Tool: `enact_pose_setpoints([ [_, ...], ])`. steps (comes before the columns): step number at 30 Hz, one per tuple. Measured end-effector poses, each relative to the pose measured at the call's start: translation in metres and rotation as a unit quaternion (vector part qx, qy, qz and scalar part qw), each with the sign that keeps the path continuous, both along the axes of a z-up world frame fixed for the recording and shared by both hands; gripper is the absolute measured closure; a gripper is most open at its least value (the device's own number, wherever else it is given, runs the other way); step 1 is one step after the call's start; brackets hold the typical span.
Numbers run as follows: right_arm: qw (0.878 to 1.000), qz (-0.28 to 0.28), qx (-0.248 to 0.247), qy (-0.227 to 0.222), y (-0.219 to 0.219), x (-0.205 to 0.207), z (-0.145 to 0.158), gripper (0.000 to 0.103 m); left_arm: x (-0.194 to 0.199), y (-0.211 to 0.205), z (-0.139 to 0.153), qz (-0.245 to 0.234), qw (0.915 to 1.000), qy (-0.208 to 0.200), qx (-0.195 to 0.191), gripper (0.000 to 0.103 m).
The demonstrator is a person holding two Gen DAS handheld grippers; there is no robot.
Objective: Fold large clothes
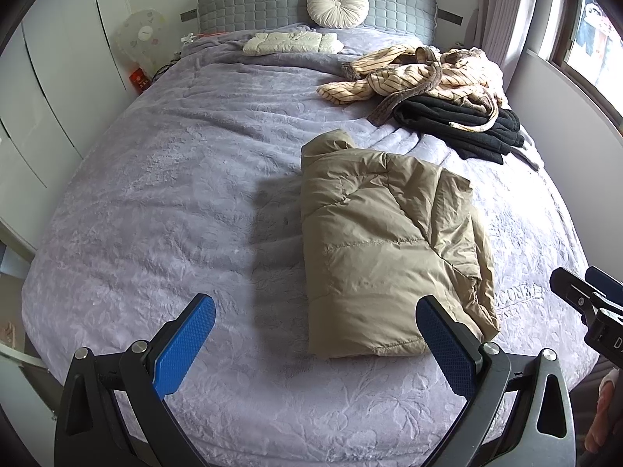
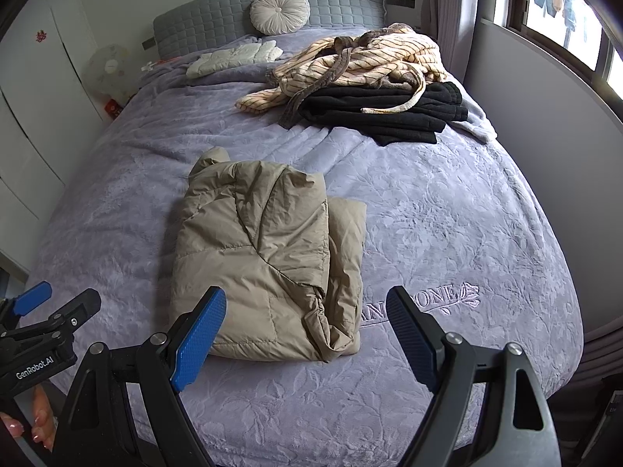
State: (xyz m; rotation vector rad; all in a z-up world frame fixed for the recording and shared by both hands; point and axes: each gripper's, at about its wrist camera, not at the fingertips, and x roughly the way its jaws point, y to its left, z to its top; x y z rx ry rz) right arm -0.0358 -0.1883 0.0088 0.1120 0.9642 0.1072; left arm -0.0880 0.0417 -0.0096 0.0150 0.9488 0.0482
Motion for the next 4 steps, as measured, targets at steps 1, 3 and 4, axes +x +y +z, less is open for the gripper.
enact_pose_setpoints([
  [1, 1.000, 0.000, 0.000, 0.000, -0.0003, 0.0003, -0.0001, 0.017, -0.0008, -0.0003, 0.0001, -0.002, 1.0000, -0.002, -0.001, 0.000],
  [3, 1.000, 0.001, 0.000, 0.000, -0.0010, 0.0006, -0.0003, 0.016, -0.0011, -0.0016, 0.0004, -0.006, 1.0000, -0.003, 0.000, 0.000],
  [4, 1.000, 0.001, 0.000, 0.000, -0.0012, 0.0008, -0.0002, 0.017, -0.0013, -0.0023, 0.0006, -0.008, 1.0000, -0.003, 0.000, 0.000],
])
